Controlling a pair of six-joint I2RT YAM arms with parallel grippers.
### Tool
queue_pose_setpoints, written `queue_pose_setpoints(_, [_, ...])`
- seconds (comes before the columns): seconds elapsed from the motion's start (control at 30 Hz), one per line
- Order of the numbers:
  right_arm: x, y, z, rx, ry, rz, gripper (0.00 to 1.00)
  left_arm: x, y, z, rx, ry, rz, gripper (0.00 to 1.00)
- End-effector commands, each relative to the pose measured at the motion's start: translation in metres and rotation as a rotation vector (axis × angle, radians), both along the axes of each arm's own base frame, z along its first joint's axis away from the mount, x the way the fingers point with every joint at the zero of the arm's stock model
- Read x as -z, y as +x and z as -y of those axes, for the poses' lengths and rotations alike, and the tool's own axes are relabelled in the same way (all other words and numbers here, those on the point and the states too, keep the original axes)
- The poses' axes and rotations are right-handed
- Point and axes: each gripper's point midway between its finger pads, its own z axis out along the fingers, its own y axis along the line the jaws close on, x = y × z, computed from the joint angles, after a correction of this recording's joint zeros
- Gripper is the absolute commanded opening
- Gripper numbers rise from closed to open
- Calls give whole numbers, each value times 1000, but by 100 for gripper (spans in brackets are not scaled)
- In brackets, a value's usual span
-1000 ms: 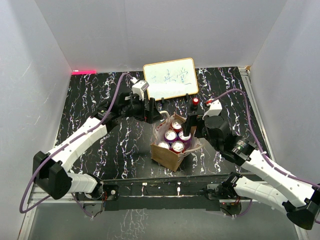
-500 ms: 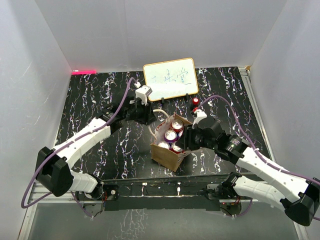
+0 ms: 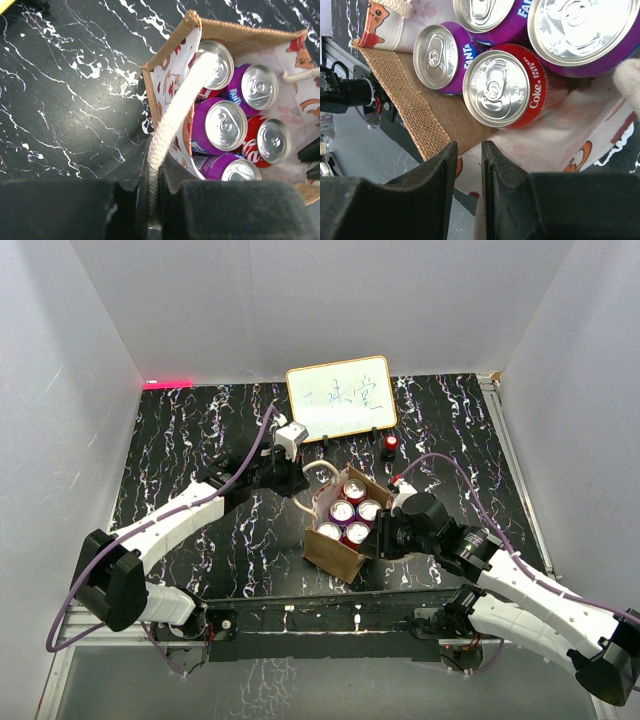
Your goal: Take the beverage out of the canvas bag
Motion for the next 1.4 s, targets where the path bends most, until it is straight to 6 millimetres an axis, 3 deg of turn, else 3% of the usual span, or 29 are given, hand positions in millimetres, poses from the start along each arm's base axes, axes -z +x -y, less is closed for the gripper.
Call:
queue_pose_setpoints(0.0, [19,-10,19,32,-104,-64,29,-2,-7,4,90,21,21,0])
queue_pose_setpoints(0.17, [1,13,18,75,-146,10,32,-1,-11,7,110,13,4,0])
queue_pose_setpoints(0.27, [-26,37,14,113,-160,95,42,1,-15,10,128,10,2,0])
queue_pose_setpoints(0.33, [-43,51,11,123,-183,147,48,14,-13,8,116,40,-18,0])
queue_pose_setpoints(0.43, [-52,70,12,141,-248,197,59,13,-14,11,122,40,-34,0])
queue_pose_setpoints(0.5, [-51,80,17,171,-314,202,68,10,-16,14,136,27,-34,0])
queue_pose_setpoints(0.63, [-46,92,20,196,-417,177,74,16,-13,9,111,58,-29,0])
queue_pose_setpoints(0.83, [-22,98,36,200,-581,147,74,19,-14,4,96,96,-34,0])
queue_pose_setpoints(0.97, [-26,106,38,249,-582,177,74,21,-10,4,83,105,-25,0])
queue_pose_setpoints(1.1, [-31,119,27,292,-519,214,74,26,-12,7,95,110,-56,0])
queue_pose_setpoints(1.37, [-20,131,27,332,-571,208,72,30,-12,7,91,121,-52,0])
